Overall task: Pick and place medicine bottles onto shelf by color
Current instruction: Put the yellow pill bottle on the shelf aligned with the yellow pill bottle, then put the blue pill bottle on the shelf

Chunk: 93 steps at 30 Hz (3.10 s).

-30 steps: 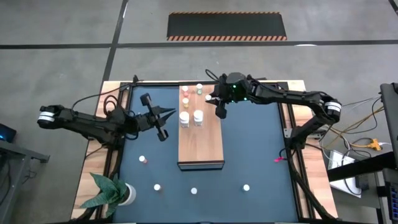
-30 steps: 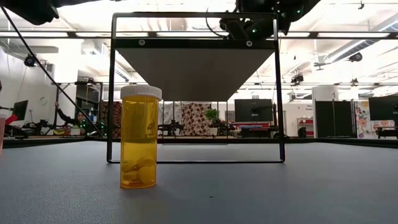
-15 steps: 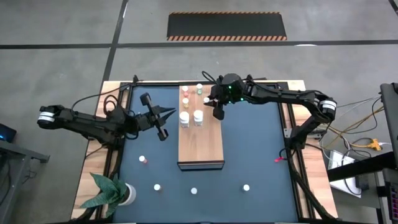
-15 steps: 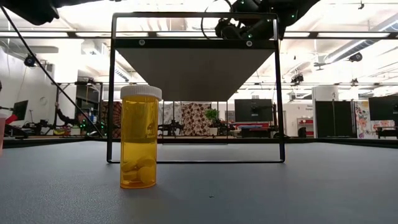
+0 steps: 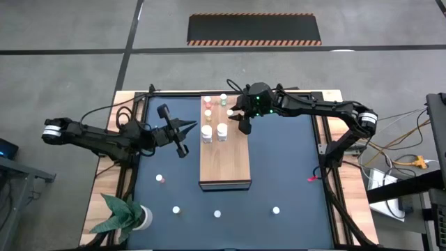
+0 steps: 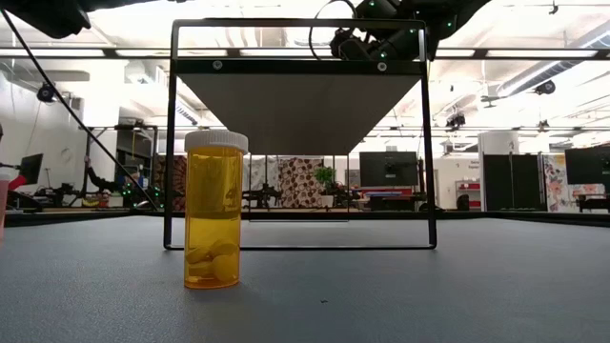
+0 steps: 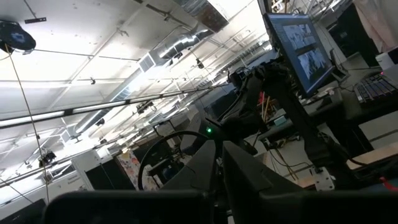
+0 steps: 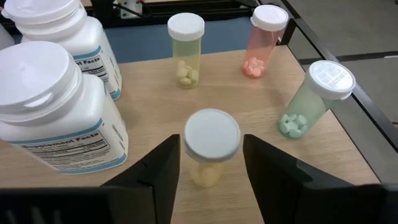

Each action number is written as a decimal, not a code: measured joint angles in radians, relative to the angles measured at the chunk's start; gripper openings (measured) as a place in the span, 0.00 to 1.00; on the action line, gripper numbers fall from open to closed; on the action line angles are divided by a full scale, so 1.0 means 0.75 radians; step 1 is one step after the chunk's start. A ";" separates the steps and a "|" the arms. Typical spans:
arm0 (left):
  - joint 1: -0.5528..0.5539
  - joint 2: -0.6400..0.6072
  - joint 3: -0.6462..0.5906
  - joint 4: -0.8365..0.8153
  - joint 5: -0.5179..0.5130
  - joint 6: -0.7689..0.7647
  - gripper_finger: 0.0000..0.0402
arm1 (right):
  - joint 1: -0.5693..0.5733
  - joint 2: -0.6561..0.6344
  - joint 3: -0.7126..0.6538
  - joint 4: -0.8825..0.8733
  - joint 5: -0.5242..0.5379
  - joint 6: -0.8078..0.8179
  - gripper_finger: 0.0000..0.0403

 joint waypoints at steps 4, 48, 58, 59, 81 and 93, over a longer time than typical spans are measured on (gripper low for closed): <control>0.000 0.000 -0.001 -0.002 0.000 0.000 0.03 | 0.000 -0.025 0.065 -0.124 0.066 -0.036 0.42; 0.000 -0.001 -0.006 -0.009 0.000 0.038 0.03 | 0.005 0.113 0.142 -0.131 0.123 -0.026 0.03; 0.000 -0.002 -0.006 -0.009 0.000 0.062 0.03 | 0.010 0.141 0.138 -0.085 0.098 -0.010 0.03; 0.000 -0.002 -0.006 -0.009 -0.001 0.066 0.03 | 0.010 0.153 0.138 -0.065 0.097 -0.010 0.03; 0.010 -0.018 -0.027 -0.126 -0.372 0.062 0.03 | -0.014 -0.001 0.146 -0.245 0.098 -0.250 0.03; 0.109 -0.094 -0.014 -0.151 -0.520 0.024 0.03 | -0.122 -0.041 0.148 -0.251 -0.271 -0.283 0.03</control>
